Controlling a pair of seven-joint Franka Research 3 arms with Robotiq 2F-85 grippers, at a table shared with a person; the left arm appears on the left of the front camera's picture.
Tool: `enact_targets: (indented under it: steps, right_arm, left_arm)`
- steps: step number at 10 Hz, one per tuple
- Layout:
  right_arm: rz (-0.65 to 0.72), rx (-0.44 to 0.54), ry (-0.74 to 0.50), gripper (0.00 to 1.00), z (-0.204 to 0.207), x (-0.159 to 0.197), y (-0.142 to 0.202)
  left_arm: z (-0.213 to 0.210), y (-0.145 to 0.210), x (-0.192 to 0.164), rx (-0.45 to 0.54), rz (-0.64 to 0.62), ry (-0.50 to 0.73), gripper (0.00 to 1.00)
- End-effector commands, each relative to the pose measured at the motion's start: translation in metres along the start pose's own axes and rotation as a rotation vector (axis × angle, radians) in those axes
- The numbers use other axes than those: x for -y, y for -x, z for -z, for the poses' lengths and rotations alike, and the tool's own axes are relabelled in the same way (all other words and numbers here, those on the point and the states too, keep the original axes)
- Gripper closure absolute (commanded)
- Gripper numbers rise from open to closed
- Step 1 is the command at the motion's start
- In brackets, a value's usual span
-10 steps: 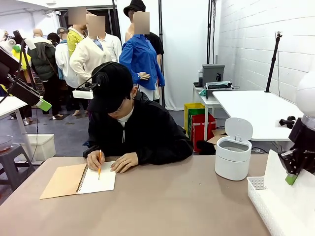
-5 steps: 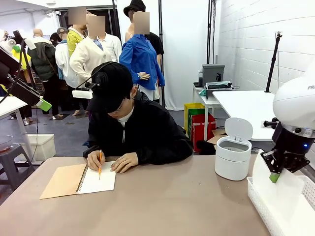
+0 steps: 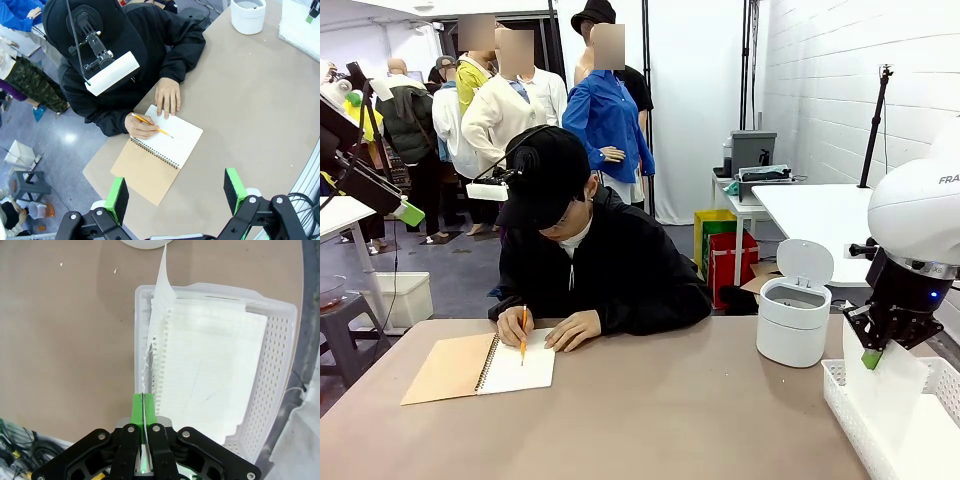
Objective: Sort the paper based on its condition.
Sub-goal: If a person hands you a paper, place it in the Organizing basket , and if it's crumpled, put it in the Trash can.
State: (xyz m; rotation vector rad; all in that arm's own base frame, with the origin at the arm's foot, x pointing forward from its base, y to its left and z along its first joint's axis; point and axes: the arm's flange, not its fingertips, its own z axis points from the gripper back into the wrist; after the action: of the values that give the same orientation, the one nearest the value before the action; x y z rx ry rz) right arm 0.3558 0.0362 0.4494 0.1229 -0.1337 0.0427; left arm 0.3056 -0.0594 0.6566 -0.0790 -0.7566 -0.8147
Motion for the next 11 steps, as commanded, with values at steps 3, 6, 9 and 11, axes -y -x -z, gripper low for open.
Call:
enact_targets:
  steps: [3, 6, 9, 11]
  right_arm:
    - [0.009, -0.059, -0.034, 1.0, 0.018, 0.012, 0.016]
    - [0.073, -0.077, -0.066, 1.0, 0.023, 0.031, 0.033]
    - [0.131, -0.088, -0.097, 1.0, 0.039, 0.042, 0.05]
    - [0.127, -0.096, -0.128, 1.0, 0.057, 0.041, 0.056]
  left_arm:
    - [0.0, 0.0, 0.0, 0.001, 0.0, 0.001, 0.0]
    - [0.0, 0.0, 0.0, 0.001, 0.0, 0.001, 0.0]
    - [0.0, 0.0, 0.0, 0.001, 0.0, 0.001, 0.0]
    - [0.0, 0.0, 0.0, 0.001, 0.0, 0.001, 0.0]
